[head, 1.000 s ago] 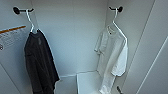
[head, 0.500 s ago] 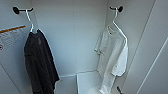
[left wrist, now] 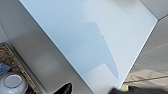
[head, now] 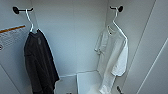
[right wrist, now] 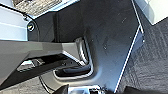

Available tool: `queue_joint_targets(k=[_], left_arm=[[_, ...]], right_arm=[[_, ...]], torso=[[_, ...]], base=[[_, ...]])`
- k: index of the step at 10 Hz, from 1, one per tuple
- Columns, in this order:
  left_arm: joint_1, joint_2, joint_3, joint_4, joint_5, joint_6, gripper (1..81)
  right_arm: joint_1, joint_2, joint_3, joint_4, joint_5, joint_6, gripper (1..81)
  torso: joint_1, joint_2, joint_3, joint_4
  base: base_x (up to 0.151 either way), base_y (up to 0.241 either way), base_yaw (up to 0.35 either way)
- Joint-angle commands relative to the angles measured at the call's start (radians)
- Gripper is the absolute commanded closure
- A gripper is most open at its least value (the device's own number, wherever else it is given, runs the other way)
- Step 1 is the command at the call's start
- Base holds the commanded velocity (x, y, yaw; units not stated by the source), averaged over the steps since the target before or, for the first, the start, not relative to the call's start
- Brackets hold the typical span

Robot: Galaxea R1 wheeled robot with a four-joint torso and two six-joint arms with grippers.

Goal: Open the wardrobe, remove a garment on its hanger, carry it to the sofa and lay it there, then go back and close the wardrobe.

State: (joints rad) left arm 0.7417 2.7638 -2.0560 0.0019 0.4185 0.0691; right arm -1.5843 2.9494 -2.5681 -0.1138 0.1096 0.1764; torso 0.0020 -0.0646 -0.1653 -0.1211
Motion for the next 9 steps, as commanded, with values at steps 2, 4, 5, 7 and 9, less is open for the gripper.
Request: queue_joint_targets(k=[2, 4, 5, 7, 9], left_arm=[[-0.297, -0.004, 0.063, 0.004, 0.129, -0.101, 1.0], [-0.388, 0.013, 0.06, 0.007, 0.146, -0.173, 1.0], [-0.435, 0.024, 0.06, 0.003, 0.157, -0.221, 1.0], [-0.537, 0.059, 0.065, -0.008, 0.166, -0.34, 1.0], [-0.624, 0.094, 0.065, -0.043, 0.161, -0.44, 1.0]], right_arm=[[0.036, 0.001, 0.0, 0.002, -0.053, 0.002, 1.0], [0.036, 0.004, 0.0, 0.0, -0.053, 0.002, 1.0], [0.039, 0.006, 0.002, 0.002, -0.053, 0.002, 1.0], [0.04, 0.009, 0.0, 0.002, -0.051, 0.003, 1.0], [0.04, 0.012, 0.005, 0.0, -0.051, 0.003, 1.0]], torso=[[0.0, 0.0, 0.0, 0.0], [0.0, 0.0, 0.0, 0.0], [0.0, 0.0, 0.0, 0.0], [0.0, 0.0, -0.001, 0.0], [0.001, 0.001, -0.001, 0.0]], base=[[0.0, 0.0, 0.0], [0.0, 0.0, 0.0], [0.0, 0.0, 0.0], [0.0, 0.0, 0.0], [0.0, 0.0, 0.0]])
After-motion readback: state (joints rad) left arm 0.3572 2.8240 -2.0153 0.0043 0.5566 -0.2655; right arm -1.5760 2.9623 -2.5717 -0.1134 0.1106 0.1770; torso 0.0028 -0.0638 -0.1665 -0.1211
